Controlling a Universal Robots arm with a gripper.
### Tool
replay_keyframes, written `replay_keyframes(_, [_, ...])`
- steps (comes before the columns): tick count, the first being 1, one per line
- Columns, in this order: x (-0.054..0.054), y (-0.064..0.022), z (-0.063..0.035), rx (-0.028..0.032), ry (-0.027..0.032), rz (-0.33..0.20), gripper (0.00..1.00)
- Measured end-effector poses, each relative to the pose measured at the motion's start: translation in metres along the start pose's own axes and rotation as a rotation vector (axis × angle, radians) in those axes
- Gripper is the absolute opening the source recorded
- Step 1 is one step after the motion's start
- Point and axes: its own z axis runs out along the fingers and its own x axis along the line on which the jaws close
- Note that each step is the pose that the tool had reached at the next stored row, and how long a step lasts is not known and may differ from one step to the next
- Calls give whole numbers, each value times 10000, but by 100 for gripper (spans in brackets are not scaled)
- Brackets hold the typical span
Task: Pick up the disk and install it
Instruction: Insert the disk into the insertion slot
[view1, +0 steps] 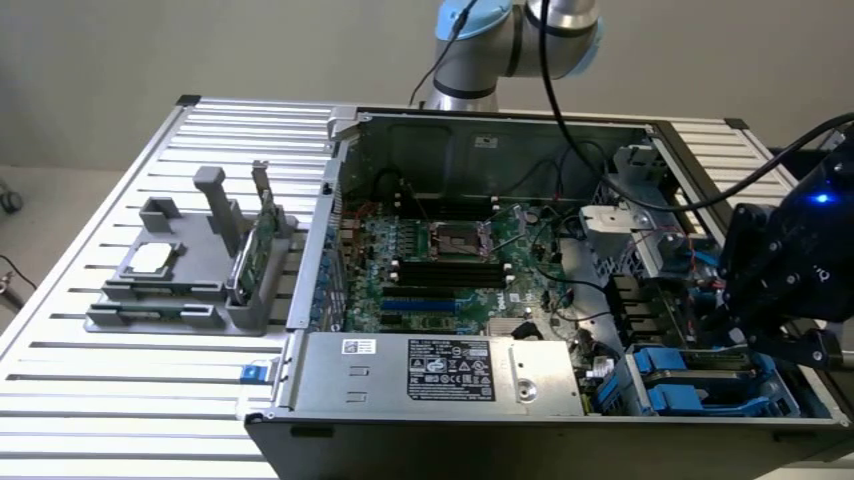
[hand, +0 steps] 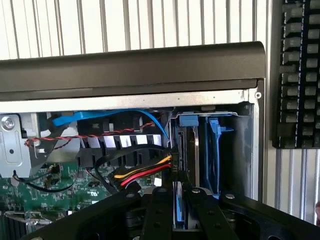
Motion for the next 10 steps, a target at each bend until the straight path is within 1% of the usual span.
replay_keyframes(2, [1, 11, -1, 9, -52, 100, 16])
replay_keyframes(3, [1, 17, -2, 15, -93, 136, 16])
replay_keyframes(5, [2, 25, -1, 37, -208, 181, 16])
replay_keyframes(6, [2, 28, 0, 58, -256, 205, 16])
replay_keyframes(10, [12, 35, 10, 160, -396, 300, 16])
